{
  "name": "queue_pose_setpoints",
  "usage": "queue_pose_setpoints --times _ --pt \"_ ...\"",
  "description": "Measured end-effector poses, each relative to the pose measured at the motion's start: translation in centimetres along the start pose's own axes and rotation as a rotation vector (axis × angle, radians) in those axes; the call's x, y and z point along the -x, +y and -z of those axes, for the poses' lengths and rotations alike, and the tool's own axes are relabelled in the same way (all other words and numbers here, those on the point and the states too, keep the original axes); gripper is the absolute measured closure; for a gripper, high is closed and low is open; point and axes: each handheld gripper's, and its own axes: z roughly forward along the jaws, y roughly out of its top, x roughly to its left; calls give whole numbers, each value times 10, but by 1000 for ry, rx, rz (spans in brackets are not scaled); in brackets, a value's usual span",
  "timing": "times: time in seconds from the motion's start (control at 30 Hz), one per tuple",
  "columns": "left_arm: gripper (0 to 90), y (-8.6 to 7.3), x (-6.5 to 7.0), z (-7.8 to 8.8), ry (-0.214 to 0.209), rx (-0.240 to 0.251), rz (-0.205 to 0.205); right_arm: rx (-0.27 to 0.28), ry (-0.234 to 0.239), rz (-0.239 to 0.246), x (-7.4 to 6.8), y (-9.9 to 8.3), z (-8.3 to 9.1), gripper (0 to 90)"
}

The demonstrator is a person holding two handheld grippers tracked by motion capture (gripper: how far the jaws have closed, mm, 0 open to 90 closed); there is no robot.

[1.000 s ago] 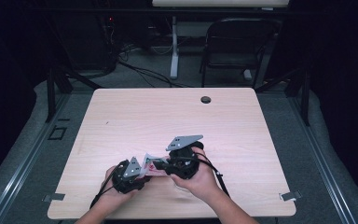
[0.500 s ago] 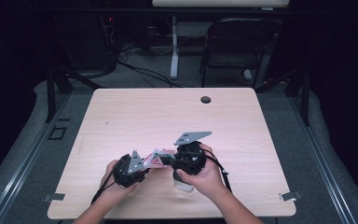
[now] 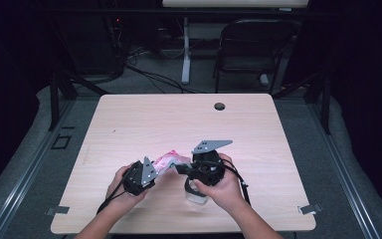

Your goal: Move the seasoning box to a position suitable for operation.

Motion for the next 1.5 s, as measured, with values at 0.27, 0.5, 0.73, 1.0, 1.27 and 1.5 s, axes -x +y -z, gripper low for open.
queue_pose_setpoints --times 0.27,0.5,0.73,1.0,1.27,1.5 --pt "634 9 -1 1 11 13 -17 23 -8 -15 2 0 8 900" --pt "633 5 5 0 13 32 -20 20 -7 -19 -1 -3 10 900" --pt "635 0 8 2 48 45 -68 14 6 -23 -1 -6 8 900" --pt "637 1 15 0 133 75 -171 18 11 -39 2 -10 10 900" --pt "638 2 16 2 178 89 -219 12 7 -46 2 -13 13 900" --pt "640 3 16 4 218 87 -264 11 10 -49 -1 -16 12 900"
